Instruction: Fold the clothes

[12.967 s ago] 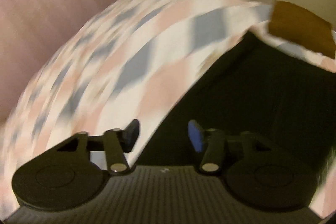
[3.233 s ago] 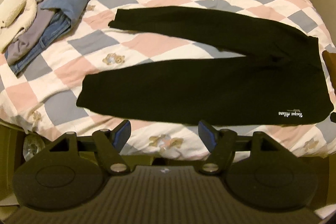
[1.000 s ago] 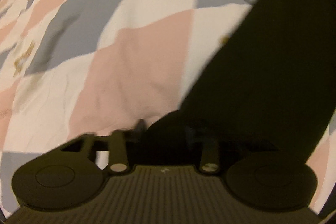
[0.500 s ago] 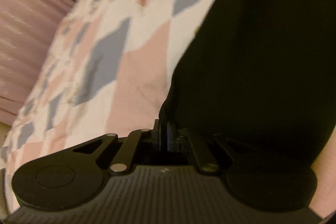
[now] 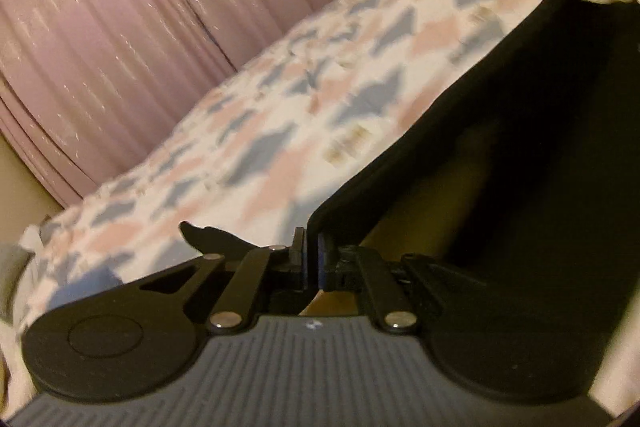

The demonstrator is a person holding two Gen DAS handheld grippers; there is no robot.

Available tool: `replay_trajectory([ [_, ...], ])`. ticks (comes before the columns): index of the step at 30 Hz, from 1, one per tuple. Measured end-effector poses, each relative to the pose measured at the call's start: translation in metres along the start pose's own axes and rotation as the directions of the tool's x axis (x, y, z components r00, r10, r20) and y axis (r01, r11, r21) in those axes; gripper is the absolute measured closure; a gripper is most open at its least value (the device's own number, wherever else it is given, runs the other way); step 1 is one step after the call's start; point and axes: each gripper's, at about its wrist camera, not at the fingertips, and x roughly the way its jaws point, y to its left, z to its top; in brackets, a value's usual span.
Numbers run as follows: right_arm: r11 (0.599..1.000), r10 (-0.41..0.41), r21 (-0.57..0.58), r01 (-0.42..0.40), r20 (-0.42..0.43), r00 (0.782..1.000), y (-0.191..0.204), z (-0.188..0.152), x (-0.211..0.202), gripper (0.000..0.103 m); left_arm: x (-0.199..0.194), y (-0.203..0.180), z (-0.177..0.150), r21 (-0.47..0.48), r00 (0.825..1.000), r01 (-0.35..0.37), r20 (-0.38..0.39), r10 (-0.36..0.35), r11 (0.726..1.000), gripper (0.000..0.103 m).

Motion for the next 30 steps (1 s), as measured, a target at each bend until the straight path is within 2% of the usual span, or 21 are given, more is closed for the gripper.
replay_trajectory([
  [2, 1.000, -0.007, -0.024, 0.005, -0.087, 0.996, 0.031, -0.027, -0.008, 0.055, -0.007, -0.025, -0.024, -0.054, 0.997, 0.008, -0.077, -0.012, 0.998, 0.093],
  [3, 1.000, -0.024, -0.009, 0.023, -0.119, 0.993, 0.043, -0.039, -0.009, 0.050, -0.010, -0.035, -0.036, -0.107, 0.994, 0.009, -0.105, -0.020, 0.994, 0.092],
  [4, 0.999, -0.029, 0.041, 0.034, -0.123, 0.992, 0.049, -0.046, -0.014, 0.054, -0.014, -0.043, -0.048, -0.165, 0.991, 0.008, -0.130, -0.029, 0.986, 0.092],
  [5, 0.995, -0.034, 0.092, 0.046, -0.127, 0.991, 0.056, -0.054, -0.019, 0.056, -0.018, -0.047, -0.056, -0.244, 0.988, 0.000, -0.147, -0.037, 0.970, 0.092],
  [7, 0.973, -0.035, 0.222, 0.063, -0.127, 0.991, 0.063, -0.067, -0.029, 0.056, -0.033, -0.048, -0.064, -0.400, 0.988, -0.026, -0.152, -0.039, 0.916, 0.092],
  [8, 0.936, -0.019, 0.347, 0.056, -0.108, 0.994, 0.054, -0.071, -0.036, 0.054, -0.040, -0.045, -0.067, -0.476, 0.988, -0.035, -0.146, -0.040, 0.879, 0.089],
  [10, 0.815, 0.005, 0.579, 0.034, -0.064, 0.998, 0.037, -0.079, -0.050, 0.053, -0.048, -0.030, -0.066, -0.639, 0.991, -0.034, -0.119, -0.055, 0.769, 0.083],
  [11, 0.752, 0.012, 0.659, 0.022, -0.047, 0.999, 0.029, -0.082, -0.053, 0.052, -0.045, -0.018, -0.060, -0.697, 0.993, -0.038, -0.109, -0.053, 0.716, 0.079],
  [12, 0.712, 0.020, 0.702, 0.014, -0.040, 0.999, 0.023, -0.084, -0.050, 0.050, -0.041, -0.005, -0.055, -0.751, 0.994, -0.042, -0.099, -0.050, 0.659, 0.075],
  [13, 0.671, 0.027, 0.742, 0.006, -0.033, 0.999, 0.017, -0.086, -0.046, 0.048, -0.036, 0.007, -0.049, -0.794, 0.994, -0.049, -0.095, -0.045, 0.606, 0.067],
  [14, 0.627, 0.033, 0.779, -0.001, -0.025, 0.999, 0.011, -0.088, -0.043, 0.048, -0.026, 0.020, -0.041, -0.806, 0.993, -0.078, -0.117, -0.029, 0.587, 0.063],
  [15, 0.581, 0.039, 0.814, -0.009, -0.017, 0.999, 0.006, -0.090, -0.040, 0.048, -0.012, 0.031, -0.031, -0.799, 0.989, -0.114, -0.149, -0.012, 0.590, 0.063],
  [16, 0.533, 0.045, 0.846, -0.016, -0.009, 0.999, 0.000, -0.092, -0.037, 0.048, 0.000, 0.037, -0.022, -0.786, 0.986, -0.119, -0.165, -0.020, 0.607, 0.062],
  [19, 0.378, 0.058, 0.925, -0.039, 0.018, 0.998, -0.018, -0.099, -0.027, 0.048, 0.037, 0.053, 0.003, -0.740, 0.975, -0.138, -0.217, -0.040, 0.658, 0.044],
  [21, 0.288, 0.056, 0.957, -0.031, 0.015, 0.998, -0.026, -0.105, -0.021, 0.048, 0.071, 0.049, 0.015, -0.683, 0.953, -0.190, -0.302, -0.036, 0.705, 0.043],
  [22, 0.245, 0.054, 0.969, -0.022, 0.009, 0.999, -0.029, -0.108, -0.018, 0.048, 0.086, 0.044, 0.017, -0.644, 0.933, -0.219, -0.357, -0.035, 0.733, 0.045],
  [24, 0.163, 0.054, 0.986, -0.023, 0.014, 0.998, -0.036, -0.122, -0.016, 0.048, 0.110, 0.032, 0.015, -0.579, 0.895, -0.263, -0.444, -0.028, 0.772, 0.073],
  [25, 0.127, 0.057, 0.992, -0.029, 0.022, 0.998, -0.038, -0.128, -0.015, 0.048, 0.116, 0.027, 0.011, -0.565, 0.882, -0.281, -0.471, -0.023, 0.776, 0.098],
  [27, 0.063, 0.062, 0.997, -0.040, 0.037, 0.997, -0.041, -0.139, -0.014, 0.048, 0.097, 0.028, -0.005, -0.642, 0.897, -0.316, -0.442, 0.000, 0.698, 0.101],
  [29, 0.038, 0.059, 0.998, -0.051, 0.049, 0.997, -0.041, -0.147, -0.021, 0.048, 0.054, 0.043, -0.020, -0.760, 0.932, -0.331, -0.356, 0.068, 0.560, 0.102],
  [30, 0.029, 0.059, 0.998, -0.057, 0.055, 0.997, -0.041, -0.150, -0.023, 0.048, 0.034, 0.049, -0.033, -0.810, 0.940, -0.328, -0.329, 0.086, 0.486, 0.102],
])
